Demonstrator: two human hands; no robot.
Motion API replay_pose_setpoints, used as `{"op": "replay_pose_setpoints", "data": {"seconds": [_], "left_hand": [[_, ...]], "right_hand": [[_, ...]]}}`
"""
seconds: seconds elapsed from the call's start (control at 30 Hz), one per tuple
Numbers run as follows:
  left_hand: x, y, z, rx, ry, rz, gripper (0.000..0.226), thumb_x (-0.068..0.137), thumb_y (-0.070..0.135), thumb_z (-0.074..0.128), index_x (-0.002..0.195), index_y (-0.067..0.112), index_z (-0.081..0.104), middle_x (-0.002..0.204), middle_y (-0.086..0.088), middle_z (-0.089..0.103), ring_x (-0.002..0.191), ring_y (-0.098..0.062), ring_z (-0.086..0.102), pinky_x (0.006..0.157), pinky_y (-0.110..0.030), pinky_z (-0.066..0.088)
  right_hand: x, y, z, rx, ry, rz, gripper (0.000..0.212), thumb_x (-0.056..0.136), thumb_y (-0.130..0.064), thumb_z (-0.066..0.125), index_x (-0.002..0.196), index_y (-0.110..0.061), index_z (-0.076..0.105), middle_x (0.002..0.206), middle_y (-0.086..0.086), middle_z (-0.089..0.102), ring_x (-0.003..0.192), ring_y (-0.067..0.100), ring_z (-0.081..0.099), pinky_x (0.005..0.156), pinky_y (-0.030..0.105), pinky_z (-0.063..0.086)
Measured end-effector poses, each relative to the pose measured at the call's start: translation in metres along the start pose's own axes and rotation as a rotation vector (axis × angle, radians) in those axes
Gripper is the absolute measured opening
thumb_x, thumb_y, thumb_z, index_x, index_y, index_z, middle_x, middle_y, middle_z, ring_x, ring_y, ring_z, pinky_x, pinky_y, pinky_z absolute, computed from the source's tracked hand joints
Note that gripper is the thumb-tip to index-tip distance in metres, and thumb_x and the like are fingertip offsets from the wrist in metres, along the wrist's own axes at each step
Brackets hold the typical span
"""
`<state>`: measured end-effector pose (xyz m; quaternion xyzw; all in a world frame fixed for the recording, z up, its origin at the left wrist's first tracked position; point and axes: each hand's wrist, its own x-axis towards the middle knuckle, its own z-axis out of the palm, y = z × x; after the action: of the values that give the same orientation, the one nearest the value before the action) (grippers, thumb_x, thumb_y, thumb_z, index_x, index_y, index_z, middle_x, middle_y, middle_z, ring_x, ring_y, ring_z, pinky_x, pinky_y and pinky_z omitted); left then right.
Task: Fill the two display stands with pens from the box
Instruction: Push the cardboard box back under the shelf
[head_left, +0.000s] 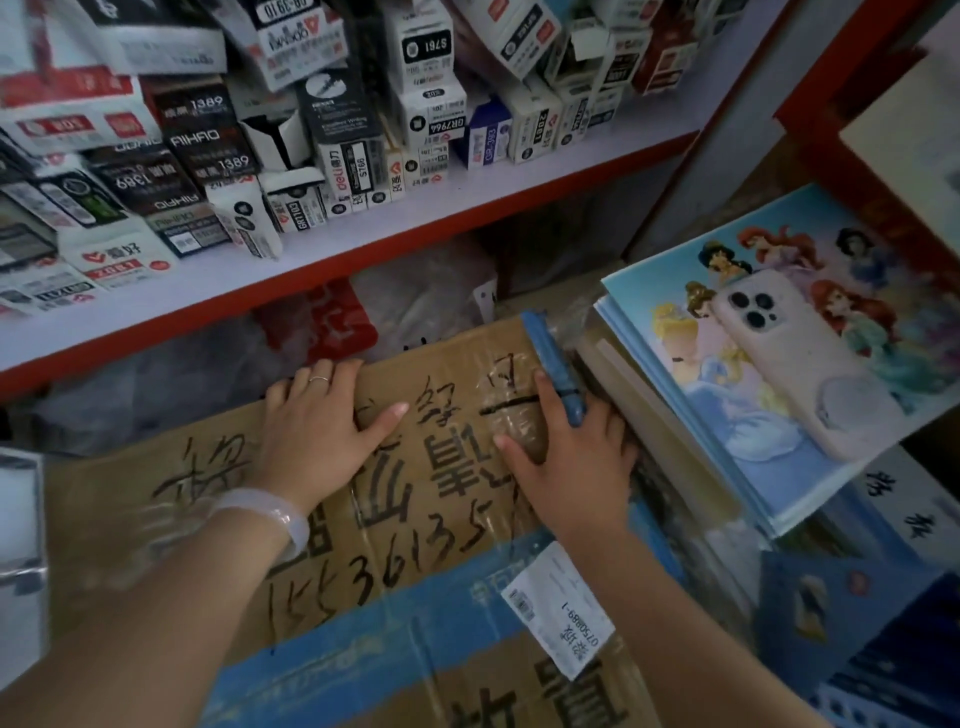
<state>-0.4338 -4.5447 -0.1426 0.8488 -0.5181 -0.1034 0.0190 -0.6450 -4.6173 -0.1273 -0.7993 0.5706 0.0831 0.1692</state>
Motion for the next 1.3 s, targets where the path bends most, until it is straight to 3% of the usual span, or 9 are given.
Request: {"op": "replay_pose_setpoints", "data": {"seconds": [0.13, 0.3, 0.6, 0.7, 0.9, 1.03, 1.2, 1.3], "left_hand": [[-0.007, -0.004, 0.005, -0.012, 0.061, 0.030, 0.077, 0.082, 0.074, 0.026, 0.130, 0.016, 0.042, 0.122, -0.008, 0.051, 0.113, -0.028, 0.044, 0.093, -0.038, 0.028], [-0.035, -0.009, 0.008, -0.017, 0.053, 0.075, 0.085, 0.074, 0.075, 0.015, 0.128, 0.016, 0.045, 0.119, -0.008, 0.053, 0.112, -0.028, 0.046, 0.092, -0.039, 0.029], [-0.106, -0.021, 0.017, 0.039, 0.007, 0.135, 0.073, 0.082, 0.070, 0.026, 0.117, 0.013, 0.056, 0.098, -0.004, 0.060, 0.089, -0.025, 0.057, 0.081, -0.039, 0.042], [-0.125, -0.025, 0.017, 0.057, -0.014, 0.150, 0.076, 0.084, 0.072, 0.018, 0.115, 0.015, 0.058, 0.095, 0.000, 0.061, 0.086, -0.021, 0.059, 0.079, -0.038, 0.046], [-0.136, -0.034, 0.017, 0.084, -0.054, 0.139, 0.075, 0.086, 0.070, 0.017, 0.111, 0.014, 0.058, 0.092, -0.001, 0.062, 0.083, -0.022, 0.061, 0.080, -0.032, 0.028], [-0.136, -0.031, 0.016, 0.073, -0.096, 0.105, 0.071, 0.089, 0.065, 0.016, 0.109, 0.013, 0.060, 0.092, -0.002, 0.063, 0.084, -0.022, 0.060, 0.081, -0.033, 0.028], [-0.132, -0.028, 0.018, 0.062, -0.126, 0.061, 0.075, 0.089, 0.066, 0.014, 0.108, 0.011, 0.062, 0.090, -0.003, 0.064, 0.081, -0.023, 0.061, 0.083, -0.035, 0.030], [-0.132, -0.027, 0.018, 0.043, -0.120, 0.057, 0.076, 0.089, 0.065, 0.014, 0.108, 0.010, 0.062, 0.092, -0.004, 0.065, 0.084, -0.024, 0.061, 0.086, -0.038, 0.030]], "right_hand": [[-0.011, -0.004, 0.005, 0.053, 0.047, 0.038, 0.073, 0.089, -0.065, 0.035, 0.149, -0.040, 0.000, 0.145, 0.015, 0.023, 0.131, 0.034, 0.026, 0.106, 0.047, 0.025], [-0.047, -0.005, 0.015, 0.077, 0.038, 0.094, 0.074, 0.088, -0.066, 0.034, 0.149, -0.040, 0.000, 0.144, 0.013, 0.025, 0.130, 0.033, 0.029, 0.104, 0.045, 0.028], [-0.136, -0.009, 0.037, 0.110, -0.124, 0.249, 0.079, 0.086, -0.070, 0.030, 0.143, -0.046, -0.018, 0.144, 0.009, 0.018, 0.133, 0.029, 0.024, 0.107, 0.042, 0.027], [-0.160, -0.014, 0.041, 0.114, -0.166, 0.287, 0.081, 0.084, -0.072, 0.029, 0.139, -0.047, -0.026, 0.147, 0.006, 0.012, 0.135, 0.027, 0.021, 0.108, 0.041, 0.026], [-0.170, -0.021, 0.040, 0.116, -0.222, 0.283, 0.083, 0.084, -0.074, 0.029, 0.135, -0.048, -0.031, 0.151, 0.004, 0.005, 0.138, 0.026, 0.017, 0.110, 0.039, 0.022], [-0.167, -0.018, 0.039, 0.113, -0.234, 0.269, 0.085, 0.080, -0.078, 0.029, 0.116, -0.048, -0.042, 0.152, 0.002, 0.004, 0.139, 0.025, 0.016, 0.111, 0.038, 0.022], [-0.148, -0.008, 0.028, 0.129, -0.361, 0.244, 0.092, 0.077, -0.080, 0.036, 0.117, -0.049, -0.041, 0.153, 0.003, -0.007, 0.142, 0.024, 0.009, 0.113, 0.036, 0.019], [-0.135, -0.003, 0.016, 0.110, -0.278, 0.065, 0.092, 0.064, -0.089, 0.021, 0.121, -0.055, -0.042, 0.156, 0.005, -0.013, 0.144, 0.029, 0.005, 0.113, 0.042, 0.021]]}}
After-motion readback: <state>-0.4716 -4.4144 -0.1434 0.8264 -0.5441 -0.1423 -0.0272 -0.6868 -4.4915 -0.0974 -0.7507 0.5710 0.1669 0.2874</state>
